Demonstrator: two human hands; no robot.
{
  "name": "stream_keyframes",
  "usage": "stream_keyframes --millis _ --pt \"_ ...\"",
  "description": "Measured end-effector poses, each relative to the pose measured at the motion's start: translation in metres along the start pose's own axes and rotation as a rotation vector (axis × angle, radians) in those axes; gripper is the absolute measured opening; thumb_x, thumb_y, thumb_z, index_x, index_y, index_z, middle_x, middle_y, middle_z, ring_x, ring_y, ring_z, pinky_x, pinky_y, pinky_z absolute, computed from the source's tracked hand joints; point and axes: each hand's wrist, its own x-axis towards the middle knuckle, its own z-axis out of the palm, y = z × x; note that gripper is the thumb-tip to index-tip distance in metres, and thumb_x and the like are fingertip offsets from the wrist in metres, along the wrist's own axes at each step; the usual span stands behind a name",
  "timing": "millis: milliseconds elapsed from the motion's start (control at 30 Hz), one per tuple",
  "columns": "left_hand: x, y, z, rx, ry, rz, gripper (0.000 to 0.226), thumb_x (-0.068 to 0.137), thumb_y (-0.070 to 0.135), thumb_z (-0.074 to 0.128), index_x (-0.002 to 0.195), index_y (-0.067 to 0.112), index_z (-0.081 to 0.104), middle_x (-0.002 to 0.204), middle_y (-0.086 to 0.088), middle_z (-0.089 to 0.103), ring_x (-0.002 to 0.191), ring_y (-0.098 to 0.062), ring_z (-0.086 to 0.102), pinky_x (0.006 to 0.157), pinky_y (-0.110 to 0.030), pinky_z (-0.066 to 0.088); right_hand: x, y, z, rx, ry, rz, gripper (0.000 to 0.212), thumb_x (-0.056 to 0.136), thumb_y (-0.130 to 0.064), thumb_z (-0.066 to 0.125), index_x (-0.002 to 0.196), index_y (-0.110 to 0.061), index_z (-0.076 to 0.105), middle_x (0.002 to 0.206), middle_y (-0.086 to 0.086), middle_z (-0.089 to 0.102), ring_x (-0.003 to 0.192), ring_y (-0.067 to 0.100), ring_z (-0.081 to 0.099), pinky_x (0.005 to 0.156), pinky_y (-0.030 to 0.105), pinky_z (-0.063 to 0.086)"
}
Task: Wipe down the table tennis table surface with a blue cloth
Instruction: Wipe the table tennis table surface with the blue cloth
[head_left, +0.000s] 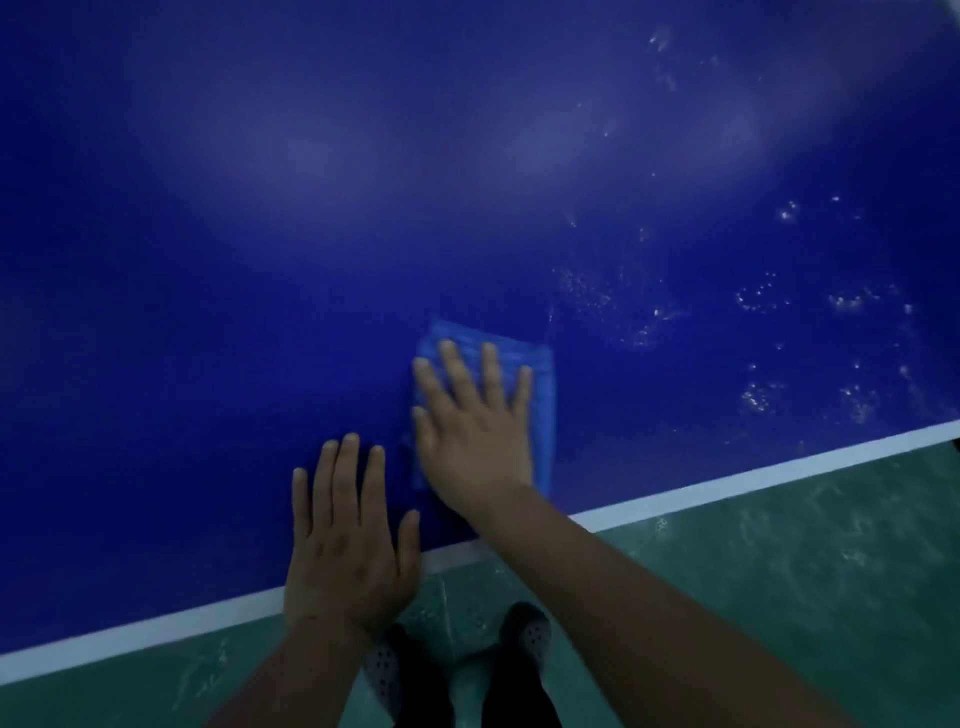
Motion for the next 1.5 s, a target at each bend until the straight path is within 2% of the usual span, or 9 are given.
stream_keyframes --millis 200,467,533,633,733,900,1000,1267,1500 --pt "0.0 0.0 0.0 0.029 -0.043 -0.004 0.072 0.1 0.05 0.023 0.144 -0.002 0.046 0.157 -0.021 0.03 0.148 -0.037 0.023 0.123 -0.051 0.005 0.122 -0.02 -0.023 0.034 0.002 -0.045 0.055 0.105 -0.047 0.019 0.159 -0.036 0.012 0.168 -0.008 0.001 0.154 0.029 -0.006 0.117 0.065 -0.008" --pt "0.0 -0.001 -0.004 -0.005 -0.078 0.027 0.071 0.101 0.05 0.019 0.145 0.001 0.044 0.157 -0.02 0.031 0.149 -0.038 0.022 0.123 -0.054 0.006 0.069 0.169 -0.05 0.148 0.113 0.794 0.058 0.104 -0.05 0.017 0.16 -0.037 0.01 0.169 -0.008 0.0 0.154 0.032 -0.005 0.116 0.069 -0.001" --pt "-0.001 -0.001 -0.003 -0.015 -0.056 0.037 0.07 0.102 0.05 0.018 0.144 0.0 0.043 0.156 -0.022 0.032 0.149 -0.039 0.022 0.123 -0.053 0.005 0.08 0.125 -0.043 0.114 0.136 0.712 0.057 0.105 -0.049 0.019 0.16 -0.037 0.01 0.168 -0.007 -0.001 0.154 0.034 -0.004 0.116 0.069 -0.001" --pt "-0.001 -0.002 -0.001 -0.031 -0.011 0.039 0.067 0.097 0.045 0.032 0.141 -0.003 0.047 0.153 -0.025 0.036 0.146 -0.041 0.026 0.123 -0.056 0.008 0.05 0.037 -0.019 0.017 0.071 0.185 0.057 0.105 -0.05 0.019 0.159 -0.036 0.011 0.168 -0.007 0.001 0.154 0.033 -0.005 0.117 0.068 -0.006" --pt "0.0 -0.001 -0.003 -0.035 -0.026 0.019 0.067 0.095 0.044 0.033 0.14 -0.003 0.047 0.154 -0.024 0.035 0.147 -0.04 0.024 0.123 -0.054 0.005 -0.013 0.052 -0.006 -0.034 -0.001 -0.076 0.057 0.103 -0.053 0.019 0.158 -0.037 0.021 0.168 -0.007 0.012 0.155 0.03 0.001 0.119 0.064 -0.003" --pt "0.0 -0.001 -0.001 -0.028 -0.079 0.009 0.067 0.095 0.046 0.03 0.142 0.001 0.046 0.157 -0.022 0.03 0.15 -0.038 0.018 0.124 -0.054 0.002 -0.043 0.221 -0.035 -0.035 0.049 0.599 0.062 0.098 -0.053 0.015 0.159 -0.038 0.016 0.168 -0.009 0.008 0.155 0.028 0.004 0.119 0.065 0.005" --pt "0.0 0.0 -0.001 -0.037 -0.071 0.013 0.068 0.095 0.045 0.03 0.143 0.0 0.046 0.156 -0.023 0.03 0.15 -0.038 0.018 0.123 -0.057 0.006 -0.03 0.225 -0.039 0.101 0.112 0.811 0.058 0.103 -0.049 0.021 0.159 -0.038 0.012 0.169 -0.008 0.003 0.155 0.028 -0.002 0.119 0.065 0.001" --pt "-0.002 0.0 -0.001 -0.032 -0.051 0.01 0.067 0.096 0.046 0.029 0.144 0.001 0.044 0.158 -0.022 0.029 0.15 -0.037 0.016 0.123 -0.057 0.007 -0.07 0.087 -0.004 -0.136 -0.037 -0.333 0.056 0.103 -0.052 0.025 0.156 -0.035 0.028 0.166 -0.005 0.02 0.154 0.033 0.009 0.119 0.066 0.005" --pt "-0.003 0.0 0.0 -0.065 -0.045 0.009 0.067 0.097 0.045 0.029 0.145 0.001 0.043 0.158 -0.022 0.029 0.151 -0.036 0.015 0.124 -0.056 0.006 -0.008 0.167 -0.028 0.079 0.09 0.563 0.058 0.103 -0.054 0.017 0.159 -0.041 0.008 0.168 -0.012 -0.001 0.154 0.028 -0.006 0.119 0.065 -0.003"
